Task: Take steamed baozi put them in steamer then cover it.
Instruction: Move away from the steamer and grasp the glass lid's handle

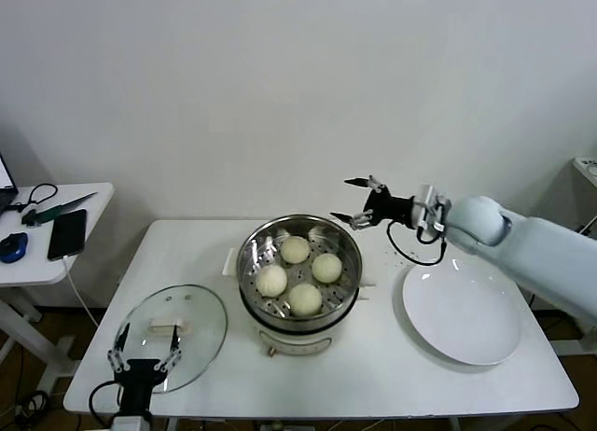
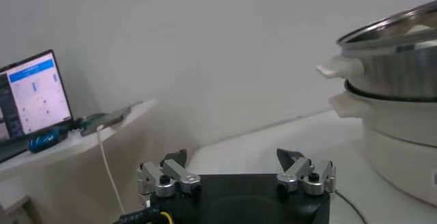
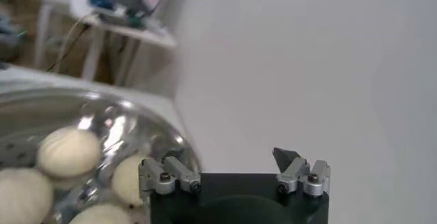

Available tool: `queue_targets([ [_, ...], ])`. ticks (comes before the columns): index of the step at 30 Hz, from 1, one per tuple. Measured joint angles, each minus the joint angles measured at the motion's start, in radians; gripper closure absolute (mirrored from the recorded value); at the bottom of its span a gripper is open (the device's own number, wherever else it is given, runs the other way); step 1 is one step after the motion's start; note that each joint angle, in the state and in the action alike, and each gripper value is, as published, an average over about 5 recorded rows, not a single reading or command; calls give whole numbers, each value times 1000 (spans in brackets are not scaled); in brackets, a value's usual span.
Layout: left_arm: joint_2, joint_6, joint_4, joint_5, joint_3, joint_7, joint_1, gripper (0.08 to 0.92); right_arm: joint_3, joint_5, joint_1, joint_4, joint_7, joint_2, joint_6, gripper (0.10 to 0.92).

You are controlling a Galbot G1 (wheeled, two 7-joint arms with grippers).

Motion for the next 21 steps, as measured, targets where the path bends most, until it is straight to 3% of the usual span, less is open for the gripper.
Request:
queue_targets([
  [12, -14, 8, -28, 163, -27, 34, 2, 177, 639, -64, -595, 85, 89, 14, 5, 203],
  [21, -7, 25, -60, 576, -58, 60, 8, 177, 990, -109, -926, 126, 109, 125, -62, 203],
])
